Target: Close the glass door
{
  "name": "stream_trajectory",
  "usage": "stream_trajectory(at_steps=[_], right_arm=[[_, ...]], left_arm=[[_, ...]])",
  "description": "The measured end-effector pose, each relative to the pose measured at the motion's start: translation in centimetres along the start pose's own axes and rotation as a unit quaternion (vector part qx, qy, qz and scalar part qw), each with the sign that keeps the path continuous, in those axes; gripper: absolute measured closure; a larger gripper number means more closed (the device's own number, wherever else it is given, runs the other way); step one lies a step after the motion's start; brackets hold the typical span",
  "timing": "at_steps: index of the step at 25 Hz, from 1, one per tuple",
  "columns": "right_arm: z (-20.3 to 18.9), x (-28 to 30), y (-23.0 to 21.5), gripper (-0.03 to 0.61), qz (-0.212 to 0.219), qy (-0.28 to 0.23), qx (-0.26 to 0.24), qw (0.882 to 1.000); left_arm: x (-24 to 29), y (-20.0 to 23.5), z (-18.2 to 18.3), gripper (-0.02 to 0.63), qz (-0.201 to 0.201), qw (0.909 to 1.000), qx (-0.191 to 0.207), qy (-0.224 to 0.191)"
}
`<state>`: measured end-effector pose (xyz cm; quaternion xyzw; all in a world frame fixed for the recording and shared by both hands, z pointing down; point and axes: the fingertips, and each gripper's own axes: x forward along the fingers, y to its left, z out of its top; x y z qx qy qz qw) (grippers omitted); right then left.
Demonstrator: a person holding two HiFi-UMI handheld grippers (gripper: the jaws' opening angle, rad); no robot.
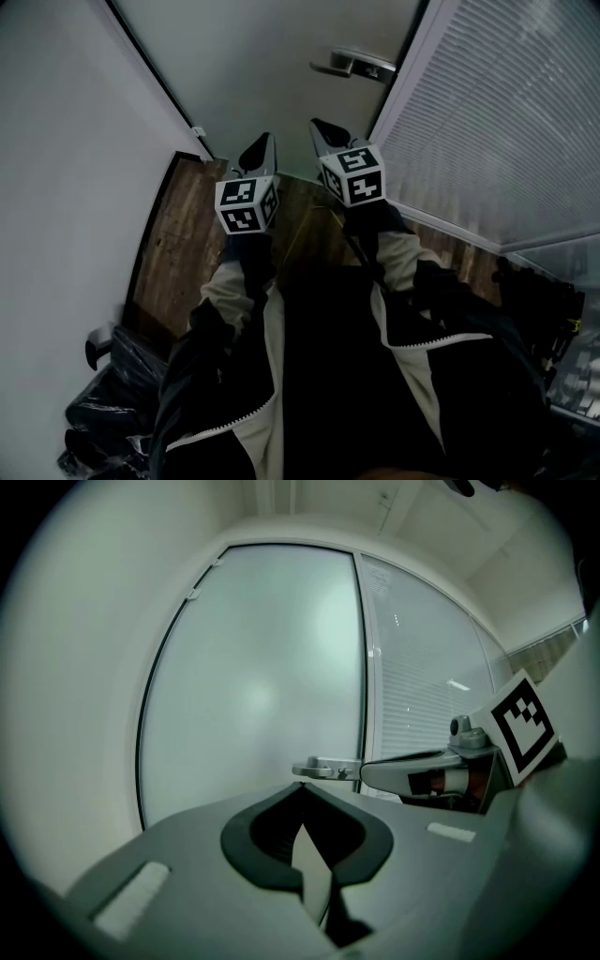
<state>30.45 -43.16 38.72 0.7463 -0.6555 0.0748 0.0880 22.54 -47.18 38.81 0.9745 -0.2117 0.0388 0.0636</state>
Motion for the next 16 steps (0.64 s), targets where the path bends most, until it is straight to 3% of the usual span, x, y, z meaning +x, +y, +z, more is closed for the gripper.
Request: stream_trajectory(at_steps=[16], right_arm=[[-0.8,-0.8,1.3,0.577,0.012,0.005,-0.015,1.000]], left_arm=[[-0.2,-1.3,0.0,0.607,-0.003,1.0000,-0.001,0.002]])
